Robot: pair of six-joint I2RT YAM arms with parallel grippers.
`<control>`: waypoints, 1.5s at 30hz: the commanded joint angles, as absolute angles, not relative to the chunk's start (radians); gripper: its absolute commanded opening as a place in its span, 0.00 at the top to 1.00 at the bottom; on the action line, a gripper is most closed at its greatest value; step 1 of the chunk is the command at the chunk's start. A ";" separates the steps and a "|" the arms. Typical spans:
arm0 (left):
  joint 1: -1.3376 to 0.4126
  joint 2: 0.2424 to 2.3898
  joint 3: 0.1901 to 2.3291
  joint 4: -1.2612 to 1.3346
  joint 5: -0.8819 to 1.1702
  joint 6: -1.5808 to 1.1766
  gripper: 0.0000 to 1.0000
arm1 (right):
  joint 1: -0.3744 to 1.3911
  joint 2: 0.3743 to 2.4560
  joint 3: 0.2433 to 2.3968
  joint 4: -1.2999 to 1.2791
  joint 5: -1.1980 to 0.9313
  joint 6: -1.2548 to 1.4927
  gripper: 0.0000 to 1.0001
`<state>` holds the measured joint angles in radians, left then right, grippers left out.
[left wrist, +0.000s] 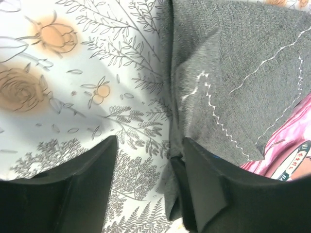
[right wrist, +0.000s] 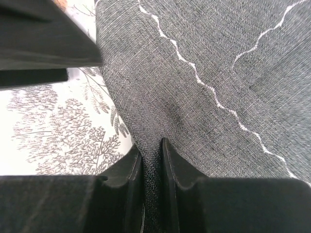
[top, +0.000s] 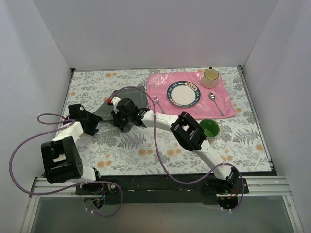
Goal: Fold the napkin, place the utensils inside, and roll it up
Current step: Roll the napkin with the utensil
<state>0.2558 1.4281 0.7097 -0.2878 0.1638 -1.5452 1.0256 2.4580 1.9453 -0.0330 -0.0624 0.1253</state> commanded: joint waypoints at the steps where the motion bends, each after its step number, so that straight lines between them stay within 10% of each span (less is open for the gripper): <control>1: 0.255 1.368 0.667 -0.310 0.103 -1.589 0.38 | 0.980 2.448 1.896 -0.060 -0.238 0.273 0.99; 5: 0.255 1.413 0.670 -0.268 0.166 -1.611 0.24 | 0.956 2.450 1.873 -0.029 -0.322 0.317 0.99; 20: 0.256 1.533 0.717 -0.176 0.256 -1.655 0.21 | 0.949 2.460 1.899 -0.060 -0.347 0.293 0.98; 33: 0.256 1.333 0.680 -0.316 0.178 -1.565 0.18 | 0.992 2.439 2.043 -0.262 -0.250 0.150 0.43; 45: 0.256 1.357 0.709 -0.207 0.363 -1.532 0.52 | 0.977 2.376 2.068 -0.262 -0.317 0.205 0.34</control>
